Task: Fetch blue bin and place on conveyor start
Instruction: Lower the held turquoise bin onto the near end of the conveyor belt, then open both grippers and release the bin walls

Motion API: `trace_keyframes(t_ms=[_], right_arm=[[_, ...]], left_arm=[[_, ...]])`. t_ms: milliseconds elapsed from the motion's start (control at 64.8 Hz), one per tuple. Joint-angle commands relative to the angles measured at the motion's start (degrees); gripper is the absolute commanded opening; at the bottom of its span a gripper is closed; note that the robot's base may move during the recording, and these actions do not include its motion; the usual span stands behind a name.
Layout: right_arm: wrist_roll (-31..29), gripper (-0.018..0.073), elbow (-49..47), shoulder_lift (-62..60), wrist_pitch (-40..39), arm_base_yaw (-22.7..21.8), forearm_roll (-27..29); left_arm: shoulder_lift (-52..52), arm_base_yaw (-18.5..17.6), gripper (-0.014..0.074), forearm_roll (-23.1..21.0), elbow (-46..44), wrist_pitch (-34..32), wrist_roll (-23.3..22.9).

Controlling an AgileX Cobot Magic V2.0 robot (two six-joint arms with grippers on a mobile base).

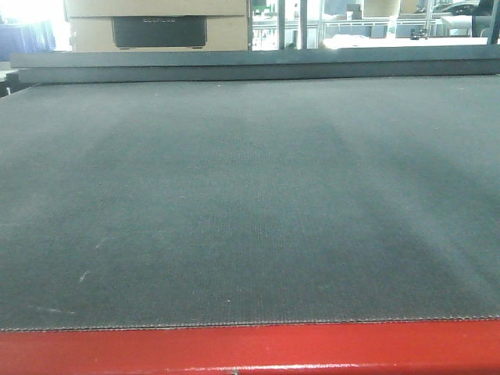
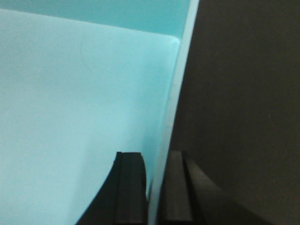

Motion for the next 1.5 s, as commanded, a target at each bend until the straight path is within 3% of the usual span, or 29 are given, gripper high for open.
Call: trace_keyframes(t_ms=[0,278,571,694,787,941,1018,1111,1311,1404,1481], right_arm=[[-1.27,-0.0153,2.9,-0.69,-1.08,-0.01,-1.08],[-1.27,-0.0153,13.28,4.07,-5.91,-0.01,-1.08],[-1.27,-0.0153,15.39,10.31,-9.23,-0.01,-1.08],[-1.27,-0.0135,15.39,11.69,-9.85,-0.01,-1.08],[-1.27,-0.002,15.39,11.79,-9.3,-0.01,-1.08],[-1.27,0.0408,15.39,11.59,-8.22,-0.01,-1.08],[-1.27,0.058,15.39,11.12,-8.11,-0.01,-1.08],[-1.27,0.0559,15.39,9.99,-7.98,-0.01,-1.08],[-1.27,0.05,15.39,5.98,-7.98,-2.35,-1.29],[-1.27,0.0419,15.39,4.45,-6.95,-4.78,-1.29],[-1.27,0.0293,15.39,3.3,-5.51,-7.65,-1.38]], left_arm=[[1.1,1.04,-0.0111,0.32,1.43,-1.23,1.65],[5.72,1.04,-0.0111,-0.29,12.64,-5.59,1.65],[8.36,1.04,-0.0111,-0.54,21.08,-12.39,1.65],[9.03,1.1,-0.0025,-0.54,21.2,-12.64,1.65],[9.01,1.1,0.0148,-0.54,21.2,-12.64,1.65],[8.9,1.1,0.0623,-0.54,21.2,-12.42,1.65],[8.09,1.1,0.0579,-0.56,21.2,-12.14,1.65],[6.02,1.2,0.0535,-0.56,21.2,-11.86,1.65],[-0.3,2.8,0.0534,0.26,21.2,-9.87,1.92],[-2.45,4.61,0.0523,-0.01,21.43,-8.11,5.0],[-3.89,6.74,0.0487,-0.13,22.56,-6.7,7.74]])
